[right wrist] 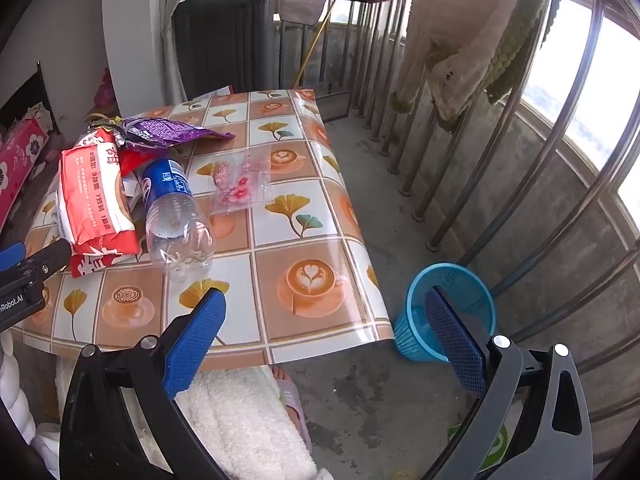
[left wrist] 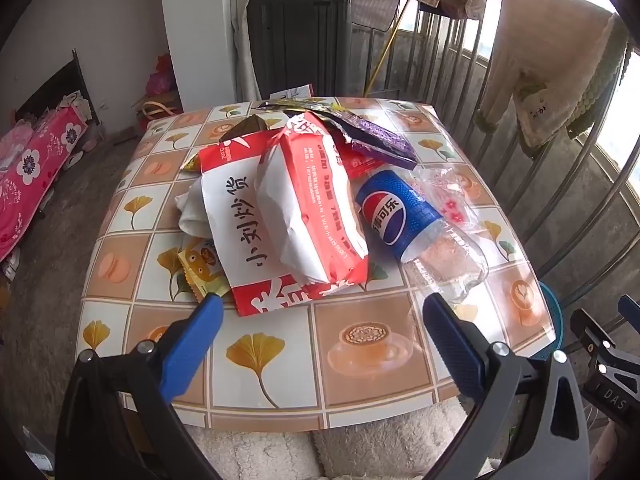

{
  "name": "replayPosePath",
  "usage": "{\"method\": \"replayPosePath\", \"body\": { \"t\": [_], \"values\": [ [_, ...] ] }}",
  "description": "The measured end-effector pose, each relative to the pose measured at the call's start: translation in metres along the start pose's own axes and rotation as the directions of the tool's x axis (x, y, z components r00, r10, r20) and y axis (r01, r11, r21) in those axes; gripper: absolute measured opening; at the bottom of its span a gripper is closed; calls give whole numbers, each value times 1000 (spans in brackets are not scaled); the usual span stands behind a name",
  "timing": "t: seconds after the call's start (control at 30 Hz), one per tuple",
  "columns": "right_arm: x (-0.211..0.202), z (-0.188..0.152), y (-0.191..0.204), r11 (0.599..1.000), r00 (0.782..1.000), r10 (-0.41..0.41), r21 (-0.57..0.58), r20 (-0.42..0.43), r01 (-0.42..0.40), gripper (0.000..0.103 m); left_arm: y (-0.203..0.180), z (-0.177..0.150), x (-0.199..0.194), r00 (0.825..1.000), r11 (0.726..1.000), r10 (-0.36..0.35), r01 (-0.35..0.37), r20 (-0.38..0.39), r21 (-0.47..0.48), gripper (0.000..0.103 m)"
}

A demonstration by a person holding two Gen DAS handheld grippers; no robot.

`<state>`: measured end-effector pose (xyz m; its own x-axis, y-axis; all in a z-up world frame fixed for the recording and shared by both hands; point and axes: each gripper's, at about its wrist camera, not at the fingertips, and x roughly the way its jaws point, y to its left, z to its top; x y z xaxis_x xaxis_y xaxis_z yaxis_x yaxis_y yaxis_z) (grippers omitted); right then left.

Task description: Collect trash

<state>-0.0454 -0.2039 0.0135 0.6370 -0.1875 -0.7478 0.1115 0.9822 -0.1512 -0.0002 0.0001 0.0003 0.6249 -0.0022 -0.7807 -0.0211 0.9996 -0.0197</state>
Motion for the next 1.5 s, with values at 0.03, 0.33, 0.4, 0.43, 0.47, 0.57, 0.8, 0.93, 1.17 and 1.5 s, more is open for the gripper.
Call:
{"method": "replayPosePath", "body": {
  "t": [0.03, 0.33, 0.4, 0.43, 0.47, 0.57, 0.8, 0.93, 1.17, 1.5],
  "values": [
    [0, -2, 1, 1000, 1000, 0, -1, 1, 0, 95, 0, 0, 0, 1000, 1000, 1, -1, -1, 0, 98],
    [0, -4, 0, 1000, 1000, 7, -8, 2, -7, 95, 0, 0, 0, 1000, 1000, 3, -3, -6, 3, 98],
    [0, -5, 1, 1000, 1000, 6, -9, 3, -6, 95, 0, 0, 0, 1000, 1000, 3, -3, -6, 2, 98],
    [0, -5, 1, 1000, 1000, 5, -10, 3, -5, 95, 0, 0, 0, 1000, 1000, 3, -3, -6, 3, 98],
    [0, -5, 1, 1000, 1000, 5, -11, 3, -5, 95, 0, 0, 0, 1000, 1000, 3, -3, -5, 3, 98],
    [0, -4, 1, 1000, 1000, 4, -10, 2, -4, 95, 0, 0, 0, 1000, 1000, 4, -4, -7, 3, 98],
    [0, -4, 2, 1000, 1000, 6, -14, 1, -6, 95, 0, 0, 1, 1000, 1000, 7, -7, -5, 1, 98],
    [0, -4, 2, 1000, 1000, 6, -13, 0, -6, 95, 0, 0, 1, 1000, 1000, 6, -6, -7, 2, 98],
    [0, -3, 3, 1000, 1000, 6, -14, 2, -6, 95, -2, -3, 2, 1000, 1000, 5, -5, -6, 0, 98],
    [-1, -1, 5, 1000, 1000, 9, -18, 3, -9, 95, -1, -1, 0, 1000, 1000, 5, -5, -5, 0, 98]
  ]
}}
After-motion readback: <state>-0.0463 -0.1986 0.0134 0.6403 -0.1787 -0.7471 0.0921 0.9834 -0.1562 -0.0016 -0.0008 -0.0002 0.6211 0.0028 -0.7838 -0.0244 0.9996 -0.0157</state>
